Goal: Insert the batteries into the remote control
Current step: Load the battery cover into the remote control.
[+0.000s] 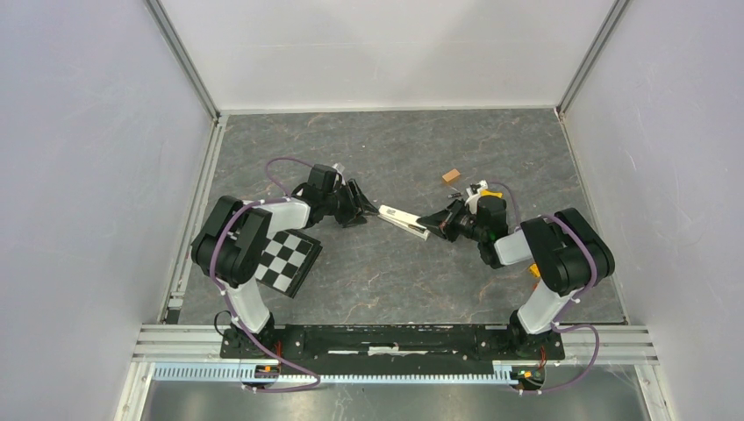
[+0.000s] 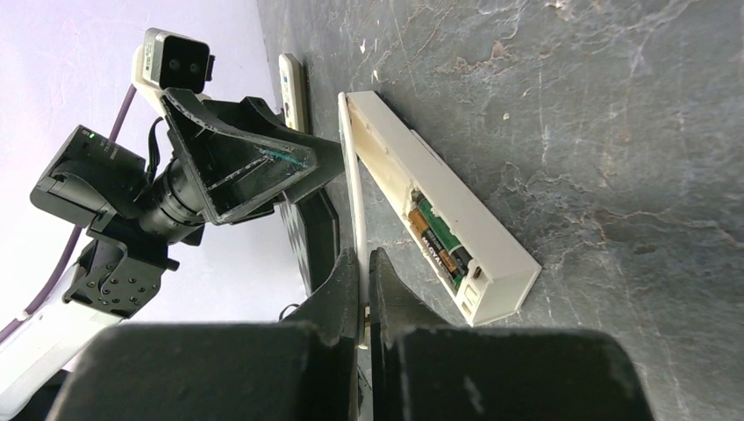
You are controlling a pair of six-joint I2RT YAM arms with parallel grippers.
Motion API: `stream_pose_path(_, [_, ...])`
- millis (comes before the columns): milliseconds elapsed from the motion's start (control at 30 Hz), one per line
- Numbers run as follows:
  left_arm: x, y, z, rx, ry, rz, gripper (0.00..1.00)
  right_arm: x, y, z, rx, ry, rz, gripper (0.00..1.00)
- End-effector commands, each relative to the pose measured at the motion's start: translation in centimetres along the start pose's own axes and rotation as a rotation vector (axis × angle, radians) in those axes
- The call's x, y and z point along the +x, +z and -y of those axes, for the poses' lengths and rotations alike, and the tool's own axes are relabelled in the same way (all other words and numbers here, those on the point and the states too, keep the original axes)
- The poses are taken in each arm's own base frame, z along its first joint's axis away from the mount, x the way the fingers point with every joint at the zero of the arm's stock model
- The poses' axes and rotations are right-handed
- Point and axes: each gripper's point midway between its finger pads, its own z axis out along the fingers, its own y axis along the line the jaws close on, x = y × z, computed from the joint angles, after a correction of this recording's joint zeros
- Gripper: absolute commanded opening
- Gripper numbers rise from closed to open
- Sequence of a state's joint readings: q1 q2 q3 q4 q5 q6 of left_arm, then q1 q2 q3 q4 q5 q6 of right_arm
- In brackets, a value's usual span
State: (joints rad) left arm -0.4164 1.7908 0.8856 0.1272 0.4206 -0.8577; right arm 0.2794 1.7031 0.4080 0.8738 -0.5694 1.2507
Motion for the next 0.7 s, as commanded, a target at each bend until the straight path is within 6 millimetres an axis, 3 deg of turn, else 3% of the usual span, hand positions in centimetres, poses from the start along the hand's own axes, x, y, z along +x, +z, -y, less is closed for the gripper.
stream_pose_path(0, [-1.0,0.1,1.1,0.017,0.045,0.015,0.59,-0.7,-0.2,0.8,0.031,-0.026,0.033,0.00])
stream_pose_path(433, [-2.6,0.4,2.5,0.027,0.053,0.041,0.59,-0.7,-1.0,3.8,0.206,-0.059,0.035,0.00])
stream_pose_path(667, [-2.8,1.4,2.2,-0.019,0.104,0.035,0.59,-0.9,-1.2,4.7,0.262,-0.064,0.042,0.00])
